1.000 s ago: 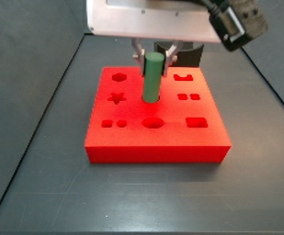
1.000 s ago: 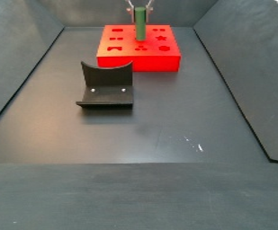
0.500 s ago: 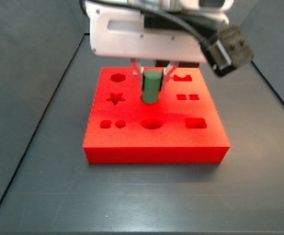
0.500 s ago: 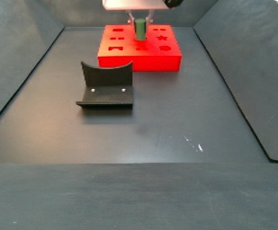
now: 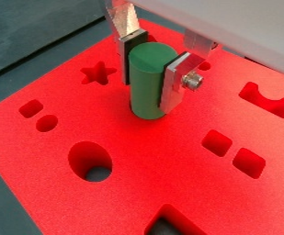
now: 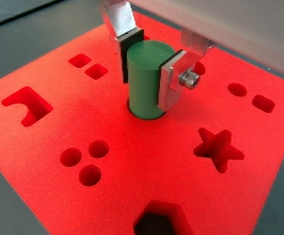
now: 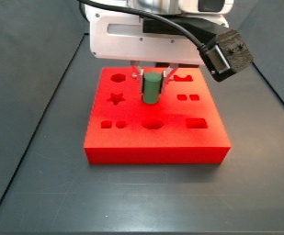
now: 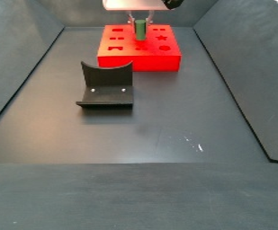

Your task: Insert the round object.

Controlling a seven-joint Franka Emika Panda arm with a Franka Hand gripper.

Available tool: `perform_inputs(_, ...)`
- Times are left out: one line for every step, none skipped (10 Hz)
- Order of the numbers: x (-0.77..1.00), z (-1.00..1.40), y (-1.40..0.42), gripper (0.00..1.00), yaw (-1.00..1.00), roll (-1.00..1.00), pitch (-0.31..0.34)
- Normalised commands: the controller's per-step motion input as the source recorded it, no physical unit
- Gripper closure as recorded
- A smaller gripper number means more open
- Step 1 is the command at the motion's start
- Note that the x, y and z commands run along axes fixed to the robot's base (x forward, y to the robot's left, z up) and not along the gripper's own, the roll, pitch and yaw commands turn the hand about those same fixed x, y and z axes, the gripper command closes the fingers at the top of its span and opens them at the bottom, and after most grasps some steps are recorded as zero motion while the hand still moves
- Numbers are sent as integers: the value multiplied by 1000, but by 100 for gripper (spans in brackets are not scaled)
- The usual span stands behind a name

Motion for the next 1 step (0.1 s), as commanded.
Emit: perform_inputs(-37,-66,-17,100,0,0,0)
